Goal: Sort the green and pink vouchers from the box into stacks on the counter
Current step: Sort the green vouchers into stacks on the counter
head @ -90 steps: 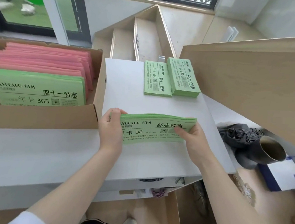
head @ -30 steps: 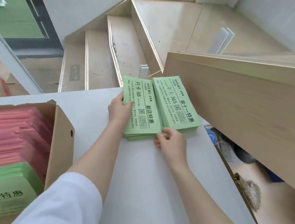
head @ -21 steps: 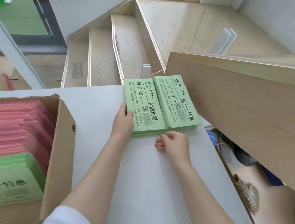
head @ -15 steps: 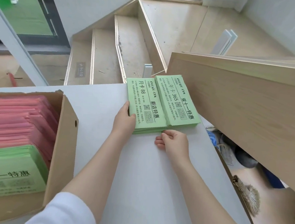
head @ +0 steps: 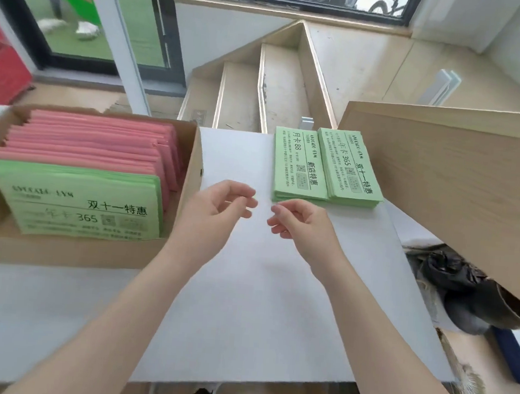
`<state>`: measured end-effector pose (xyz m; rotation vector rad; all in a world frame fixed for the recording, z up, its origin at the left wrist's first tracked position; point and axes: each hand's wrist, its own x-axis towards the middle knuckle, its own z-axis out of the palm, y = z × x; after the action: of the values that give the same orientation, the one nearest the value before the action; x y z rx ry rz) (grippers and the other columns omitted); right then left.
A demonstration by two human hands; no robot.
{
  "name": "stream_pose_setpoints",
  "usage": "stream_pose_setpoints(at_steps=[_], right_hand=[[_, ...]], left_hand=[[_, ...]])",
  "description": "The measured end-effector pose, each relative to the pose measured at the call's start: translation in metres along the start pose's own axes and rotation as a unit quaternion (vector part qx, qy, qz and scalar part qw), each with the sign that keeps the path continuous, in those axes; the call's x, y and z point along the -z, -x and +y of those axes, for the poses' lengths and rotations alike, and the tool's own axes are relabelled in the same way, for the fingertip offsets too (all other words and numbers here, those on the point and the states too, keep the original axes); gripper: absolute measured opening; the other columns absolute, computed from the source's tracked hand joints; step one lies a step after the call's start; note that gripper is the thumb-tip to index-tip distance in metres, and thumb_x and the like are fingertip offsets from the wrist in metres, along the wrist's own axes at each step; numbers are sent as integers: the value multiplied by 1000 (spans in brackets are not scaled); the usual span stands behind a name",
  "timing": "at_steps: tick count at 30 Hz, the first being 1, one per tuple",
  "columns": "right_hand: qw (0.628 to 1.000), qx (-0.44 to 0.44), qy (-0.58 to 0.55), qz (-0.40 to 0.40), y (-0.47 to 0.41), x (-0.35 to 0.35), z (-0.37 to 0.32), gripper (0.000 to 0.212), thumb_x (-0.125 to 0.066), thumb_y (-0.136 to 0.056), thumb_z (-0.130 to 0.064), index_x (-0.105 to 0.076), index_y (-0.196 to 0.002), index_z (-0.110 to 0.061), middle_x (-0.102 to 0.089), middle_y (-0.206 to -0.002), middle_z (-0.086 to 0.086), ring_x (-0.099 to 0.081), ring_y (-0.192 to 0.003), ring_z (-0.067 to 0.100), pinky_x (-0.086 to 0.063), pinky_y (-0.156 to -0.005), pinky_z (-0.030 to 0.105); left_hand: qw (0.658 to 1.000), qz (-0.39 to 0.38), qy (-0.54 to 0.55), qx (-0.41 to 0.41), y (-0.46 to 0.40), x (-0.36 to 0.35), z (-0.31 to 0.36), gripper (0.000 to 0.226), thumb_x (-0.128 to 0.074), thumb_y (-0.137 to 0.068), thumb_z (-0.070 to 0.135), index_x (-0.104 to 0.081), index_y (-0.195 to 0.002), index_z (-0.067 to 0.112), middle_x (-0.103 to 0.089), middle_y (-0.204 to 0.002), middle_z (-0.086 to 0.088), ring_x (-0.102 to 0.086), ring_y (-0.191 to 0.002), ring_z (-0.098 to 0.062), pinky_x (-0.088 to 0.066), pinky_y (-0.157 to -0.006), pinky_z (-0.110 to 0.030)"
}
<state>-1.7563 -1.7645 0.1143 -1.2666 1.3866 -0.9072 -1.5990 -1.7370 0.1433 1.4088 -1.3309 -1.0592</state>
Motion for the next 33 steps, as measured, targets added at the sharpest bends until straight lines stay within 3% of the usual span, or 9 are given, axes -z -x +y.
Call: stream_pose_setpoints(at_steps=[5, 7, 10, 14, 19, 24, 28, 30, 33], right_hand=[[994, 86, 3, -61, 20, -50, -30, 11, -54, -91, -9, -63, -91, -15, -67, -74, 1, -61, -65, 10, -46, -64, 16], [988, 129, 32, -74, 25, -66, -38, 19, -54, -90, -6, -64, -86, -20, -66, -74, -2, -60, -66, 8, -45, -65, 15], [975, 184, 72, -104, 31, -98, -55, 26, -57, -88, -5, -66, -78, -27, -65, -74, -13, -57, -68, 1, -44, -67, 15], [963, 213, 136, -97, 26, -146, -75, 14, -60, -88, -11, -71, -88, -20, -66, -85, -10, -60, -79, 4, -46, -72, 13], [945, 198, 246, -83, 11, -211, -88, 17, -54, -91, -11, -67, -98, -19, -61, -92, -14, -55, -78, 2, -41, -77, 16], [897, 192, 397, -37, 0, -255, -87, 27, -50, -93, -12, -58, -118, -14, -55, -122, -2, -49, -113, 15, -34, -88, 20], [874, 165, 458, 3, 0, -265, -87, 31, -52, -92, -15, -53, -124, -12, -51, -129, 3, -43, -121, 21, -34, -97, 28], [865, 152, 479, 13, 1, -266, -91, 32, -55, -91, -18, -52, -122, -13, -51, -128, 1, -41, -119, 21, -33, -96, 29], [847, 147, 511, 9, 2, -268, -97, 31, -59, -88, -19, -53, -118, -17, -53, -119, -1, -42, -112, 20, -33, -89, 30]], left_hand=[[993, 56, -100, -42, 25, 82, 1, 24, -50, -91, 6, -63, -85, 25, -69, -83, 9, -63, -73, -3, -47, -66, -18], [981, 68, -173, -55, 25, 113, -2, 21, -51, -91, 8, -62, -92, 25, -68, -85, 11, -63, -75, -7, -44, -57, -15], [946, 39, -310, -82, 23, 162, -15, 27, -52, -91, 11, -58, -114, 22, -66, -91, 6, -63, -81, -16, -49, -69, -25], [883, -1, -451, -127, 11, 222, -41, 28, -54, -90, 11, -60, -117, 13, -64, -109, 0, -60, -98, -20, -49, -86, -36], [812, -41, -519, -264, -18, 279, -59, 27, -60, -82, -3, -64, -108, 2, -66, -107, -11, -65, -90, -32, -52, -72, -38], [781, -87, -539, -303, -38, 308, -81, 25, -67, -75, -1, -66, -100, 3, -67, -95, -12, -65, -74, -33, -52, -51, -38], [790, -93, -533, -289, -44, 305, -82, 31, -69, -74, 3, -64, -105, 3, -63, -99, -14, -61, -89, -35, -49, -69, -43], [803, -102, -531, -252, -45, 300, -77, 37, -63, -83, 16, -56, -118, 8, -56, -113, -9, -53, -107, -30, -42, -86, -41], [793, -120, -546, -242, -49, 296, -76, 38, -57, -88, 32, -51, -121, 16, -51, -118, -3, -45, -113, -22, -33, -93, -32]])
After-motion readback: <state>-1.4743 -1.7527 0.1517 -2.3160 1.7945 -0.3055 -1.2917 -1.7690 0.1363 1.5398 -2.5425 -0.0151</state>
